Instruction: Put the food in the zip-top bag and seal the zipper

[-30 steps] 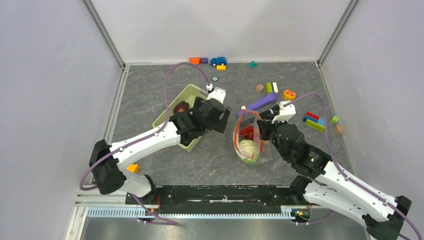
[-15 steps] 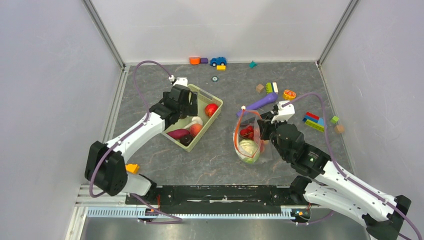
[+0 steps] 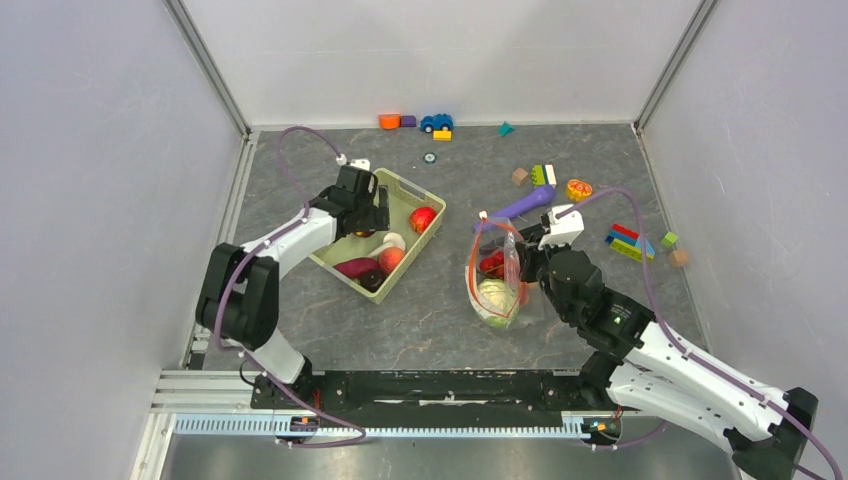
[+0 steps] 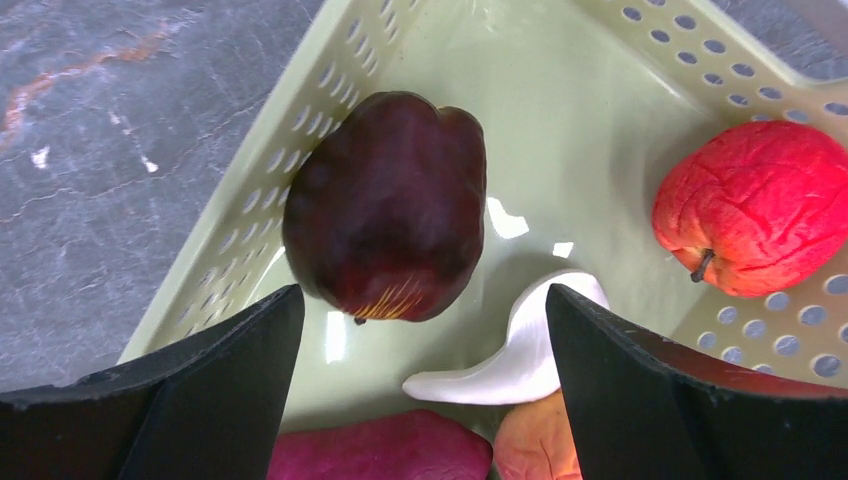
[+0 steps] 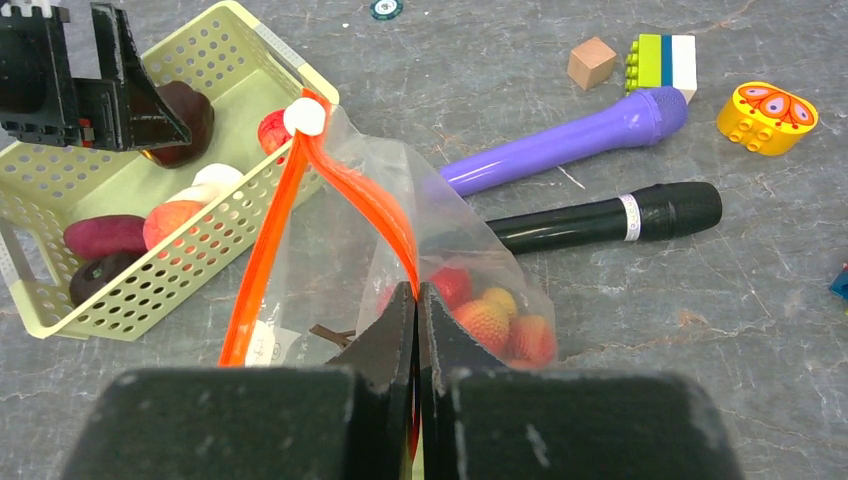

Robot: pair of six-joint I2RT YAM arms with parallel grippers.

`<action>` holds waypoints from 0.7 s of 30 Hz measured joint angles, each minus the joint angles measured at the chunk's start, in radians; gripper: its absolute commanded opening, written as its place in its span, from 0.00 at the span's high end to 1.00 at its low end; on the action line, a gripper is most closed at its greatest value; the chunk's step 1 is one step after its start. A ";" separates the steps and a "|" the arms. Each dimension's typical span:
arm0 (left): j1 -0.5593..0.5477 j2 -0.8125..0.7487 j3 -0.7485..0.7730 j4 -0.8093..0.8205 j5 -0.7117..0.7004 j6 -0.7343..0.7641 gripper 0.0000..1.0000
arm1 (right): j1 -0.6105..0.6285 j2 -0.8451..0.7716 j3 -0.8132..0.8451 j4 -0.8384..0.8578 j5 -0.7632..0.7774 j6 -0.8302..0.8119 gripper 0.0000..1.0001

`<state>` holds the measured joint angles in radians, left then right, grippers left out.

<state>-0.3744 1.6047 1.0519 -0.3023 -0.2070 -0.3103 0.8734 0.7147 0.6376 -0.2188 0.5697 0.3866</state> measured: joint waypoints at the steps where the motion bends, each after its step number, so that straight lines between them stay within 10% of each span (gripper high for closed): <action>1: 0.000 0.016 0.004 0.001 0.003 0.004 0.08 | 0.000 0.000 -0.004 0.000 0.000 -0.002 0.99; 21: 0.001 0.132 0.069 0.021 -0.074 0.012 0.13 | 0.000 0.013 -0.020 0.031 0.003 -0.019 1.00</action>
<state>-0.3733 1.7370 1.1206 -0.2817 -0.2813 -0.2981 0.8734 0.7273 0.6178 -0.1879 0.5728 0.3676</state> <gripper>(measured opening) 0.893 0.013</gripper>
